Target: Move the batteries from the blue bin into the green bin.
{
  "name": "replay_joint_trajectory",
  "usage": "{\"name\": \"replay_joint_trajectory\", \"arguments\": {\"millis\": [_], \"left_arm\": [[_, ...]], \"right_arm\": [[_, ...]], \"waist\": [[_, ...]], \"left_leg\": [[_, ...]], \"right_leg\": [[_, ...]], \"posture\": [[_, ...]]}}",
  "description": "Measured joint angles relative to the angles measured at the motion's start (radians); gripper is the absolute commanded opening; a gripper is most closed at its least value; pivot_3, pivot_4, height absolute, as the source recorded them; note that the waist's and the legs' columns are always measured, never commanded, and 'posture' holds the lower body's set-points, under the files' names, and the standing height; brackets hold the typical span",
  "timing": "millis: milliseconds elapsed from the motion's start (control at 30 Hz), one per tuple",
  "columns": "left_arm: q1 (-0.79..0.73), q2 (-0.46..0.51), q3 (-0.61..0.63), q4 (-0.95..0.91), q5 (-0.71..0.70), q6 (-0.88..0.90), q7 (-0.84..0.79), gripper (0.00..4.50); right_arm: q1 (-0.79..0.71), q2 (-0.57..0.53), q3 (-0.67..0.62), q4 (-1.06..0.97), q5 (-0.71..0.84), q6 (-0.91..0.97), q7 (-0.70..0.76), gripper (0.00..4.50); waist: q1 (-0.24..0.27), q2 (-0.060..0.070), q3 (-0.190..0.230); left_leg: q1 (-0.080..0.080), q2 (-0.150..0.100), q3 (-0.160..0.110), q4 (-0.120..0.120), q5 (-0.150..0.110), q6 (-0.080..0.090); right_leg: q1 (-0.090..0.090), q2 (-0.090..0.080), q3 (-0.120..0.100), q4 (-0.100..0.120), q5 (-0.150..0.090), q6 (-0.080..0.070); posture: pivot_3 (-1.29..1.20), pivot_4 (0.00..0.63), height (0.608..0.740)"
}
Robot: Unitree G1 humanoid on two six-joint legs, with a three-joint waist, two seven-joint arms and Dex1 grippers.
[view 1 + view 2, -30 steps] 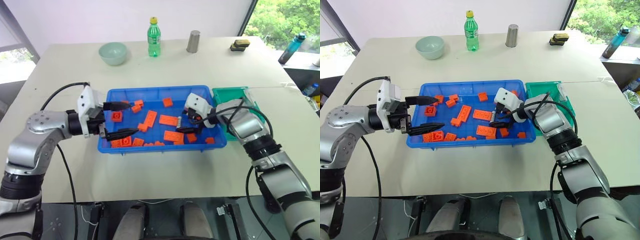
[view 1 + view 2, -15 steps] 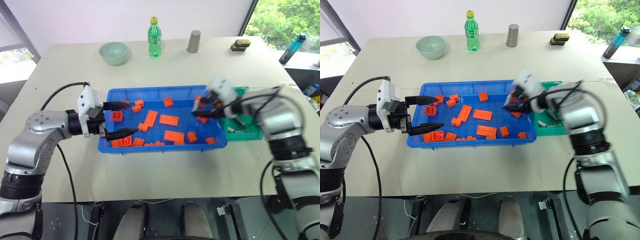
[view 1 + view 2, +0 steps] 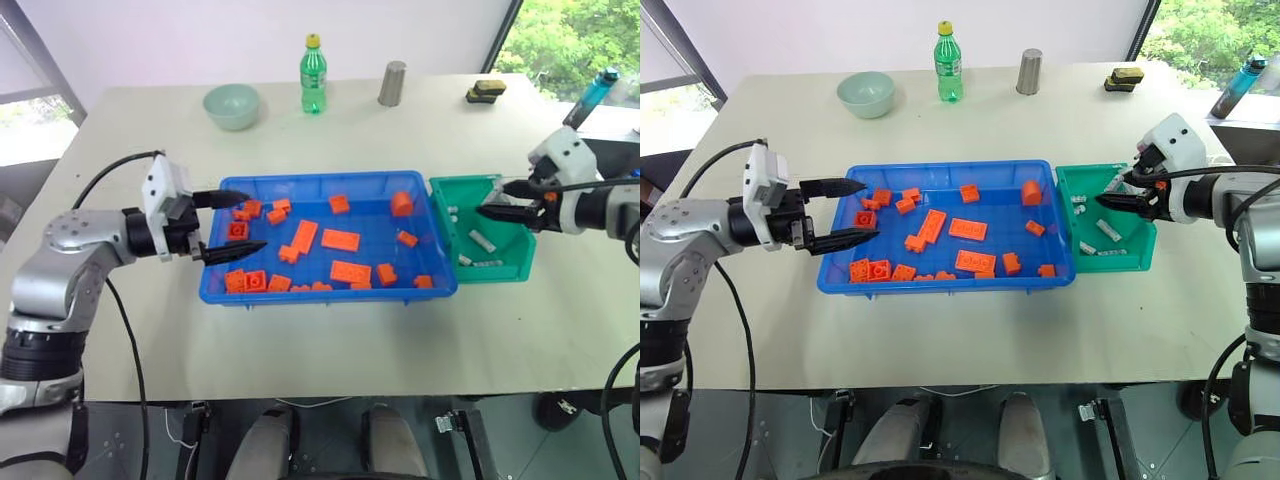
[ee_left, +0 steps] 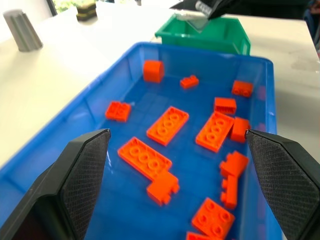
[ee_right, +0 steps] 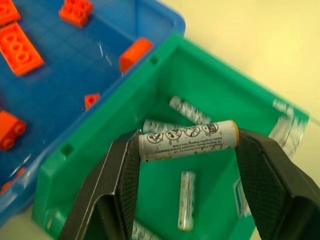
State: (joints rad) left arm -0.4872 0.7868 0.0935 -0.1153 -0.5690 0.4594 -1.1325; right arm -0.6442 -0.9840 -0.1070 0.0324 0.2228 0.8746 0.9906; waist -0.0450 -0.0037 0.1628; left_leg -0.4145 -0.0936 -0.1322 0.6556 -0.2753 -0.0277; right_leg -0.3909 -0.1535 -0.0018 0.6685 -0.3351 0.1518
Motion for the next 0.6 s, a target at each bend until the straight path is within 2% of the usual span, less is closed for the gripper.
{"name": "replay_joint_trajectory", "arguments": {"millis": [67,333,467,600], "left_arm": [[-0.005,-0.004,-0.003,0.006,0.002,-0.005,-0.003,4.50],[-0.017,0.006,-0.002,0.017,0.008,-0.006,-0.025,4.50],[-0.017,0.078,0.034,0.061,-0.003,0.015,-0.051,4.50],[-0.024,0.162,0.104,0.127,-0.009,0.033,-0.076,4.50]], "right_arm": [[0.001,0.004,0.002,-0.001,0.007,0.010,-0.016,4.46],[0.019,-0.004,-0.005,-0.027,0.059,0.005,-0.011,4.46],[0.107,-0.064,-0.138,-0.026,0.144,-0.045,0.084,4.46],[0.263,-0.125,-0.300,0.027,0.168,-0.192,0.196,4.46]], "waist": [[0.000,0.000,0.000],[0.000,0.000,0.000],[0.005,0.000,0.000],[0.003,0.000,0.000]], "left_leg": [[0.000,0.000,0.000,0.000,0.000,0.000],[0.000,0.000,-0.001,0.001,0.000,0.000],[-0.002,0.000,-0.002,0.003,0.000,0.001],[-0.002,0.000,-0.002,0.005,-0.001,0.002]], "right_leg": [[0.000,0.000,0.000,0.000,0.000,0.000],[0.000,0.000,0.000,0.000,0.000,0.000],[0.000,0.000,-0.001,0.000,0.000,0.000],[0.002,0.000,-0.001,0.000,0.000,0.000]], "posture": [[0.00,0.150,0.727],[0.00,0.150,0.727],[0.00,0.150,0.727],[0.00,0.150,0.727]]}}
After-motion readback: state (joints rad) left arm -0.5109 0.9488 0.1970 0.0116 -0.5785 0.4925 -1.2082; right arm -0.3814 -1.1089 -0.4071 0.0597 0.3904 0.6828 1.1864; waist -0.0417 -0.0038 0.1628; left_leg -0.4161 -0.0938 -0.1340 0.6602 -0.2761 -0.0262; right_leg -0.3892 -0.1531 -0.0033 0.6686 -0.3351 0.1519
